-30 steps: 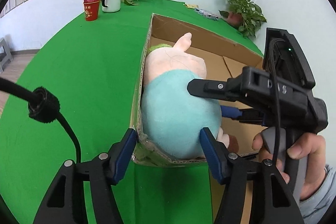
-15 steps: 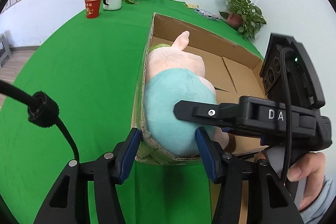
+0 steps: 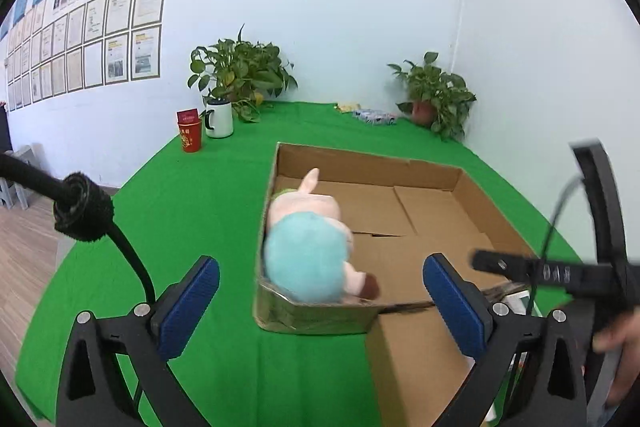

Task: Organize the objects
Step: 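Move both tools to the long brown cardboard box on the table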

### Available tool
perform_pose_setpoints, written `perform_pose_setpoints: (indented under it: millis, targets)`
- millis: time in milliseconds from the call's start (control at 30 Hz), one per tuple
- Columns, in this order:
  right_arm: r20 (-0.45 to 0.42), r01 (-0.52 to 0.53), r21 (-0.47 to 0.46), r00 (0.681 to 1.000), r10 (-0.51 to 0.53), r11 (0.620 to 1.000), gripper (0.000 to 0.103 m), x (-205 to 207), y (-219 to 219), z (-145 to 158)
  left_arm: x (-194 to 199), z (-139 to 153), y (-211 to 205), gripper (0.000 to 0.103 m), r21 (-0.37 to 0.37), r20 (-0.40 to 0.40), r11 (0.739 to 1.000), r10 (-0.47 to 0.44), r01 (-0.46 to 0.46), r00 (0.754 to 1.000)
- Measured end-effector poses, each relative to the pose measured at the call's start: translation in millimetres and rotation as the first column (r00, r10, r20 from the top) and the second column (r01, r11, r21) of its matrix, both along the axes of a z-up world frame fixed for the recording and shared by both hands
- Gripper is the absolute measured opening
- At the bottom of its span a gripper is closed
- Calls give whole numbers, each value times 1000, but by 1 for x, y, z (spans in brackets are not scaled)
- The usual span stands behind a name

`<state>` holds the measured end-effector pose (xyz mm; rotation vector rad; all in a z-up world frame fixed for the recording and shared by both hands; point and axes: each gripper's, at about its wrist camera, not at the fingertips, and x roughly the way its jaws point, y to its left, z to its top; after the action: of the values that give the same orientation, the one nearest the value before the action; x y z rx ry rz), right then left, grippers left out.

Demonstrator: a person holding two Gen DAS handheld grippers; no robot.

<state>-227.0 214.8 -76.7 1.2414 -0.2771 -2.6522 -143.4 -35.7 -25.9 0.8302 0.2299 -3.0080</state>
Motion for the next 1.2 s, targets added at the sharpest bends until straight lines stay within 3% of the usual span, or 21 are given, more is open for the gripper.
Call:
perform_pose_setpoints:
  millis: [133, 400, 633, 733, 800, 833, 867, 900, 933, 967, 1000, 1067, 1133, 1167, 1200]
  targets:
    - [-104, 116, 167, 990, -100, 979, 89, 48, 21, -3, 20, -2, 27, 102, 34, -11, 999, -41, 42, 999]
    - [-195, 174, 263, 973, -124, 949, 89, 97, 53, -18, 42, -16, 78, 103, -22, 9, 994, -103, 103, 995]
    - [-218, 162, 260, 970, -105, 952, 87, 109, 50, -17, 53, -25, 80, 103, -11, -5, 997, -80, 80, 997]
    - [-272, 201, 290, 955, -121, 936, 80, 120, 47, -14, 55, -27, 79, 102, -60, 3, 998, -22, 22, 1000]
    - [-302, 216, 291, 945, -125, 932, 54, 126, 46, -12, 55, -30, 77, 100, -80, 7, 997, -13, 14, 1000]
    - [-305, 212, 291, 945, -120, 933, 47, 128, 46, -12, 56, -31, 75, 96, -85, 14, 996, -12, 13, 1000]
    - [-301, 204, 293, 947, -112, 934, 35, 129, 46, -12, 56, -33, 74, 76, -85, 28, 996, -12, 14, 1000]
    - [-293, 192, 298, 951, -101, 935, 26, 129, 45, -14, 54, -36, 73, 47, -82, 47, 996, -20, 24, 999]
    - [-284, 181, 304, 954, -93, 935, 24, 129, 45, -16, 53, -39, 71, 32, -69, 70, 997, -38, 43, 997]
    - [-277, 172, 312, 957, -84, 934, 24, 131, 44, -18, 52, -43, 69, 11, -49, 91, 997, -58, 63, 994]
    - [-270, 161, 321, 960, -72, 933, 24, 132, 43, -19, 51, -45, 68, 8, -27, 105, 996, -77, 80, 992]
    - [-252, 130, 324, 967, -47, 937, 24, 135, 41, -21, 53, -48, 68, 9, -22, 111, 995, -94, 97, 989]
    - [-232, 103, 318, 972, -28, 942, 29, 136, 40, -23, 56, -50, 69, 19, -39, 115, 994, -94, 99, 989]
    - [-221, 90, 313, 975, -19, 945, 45, 136, 40, -24, 56, -51, 69, 49, -56, 126, 994, -82, 90, 989]
    - [-213, 77, 300, 977, -12, 951, 66, 136, 40, -24, 57, -53, 68, 90, -77, 138, 994, -64, 75, 988]
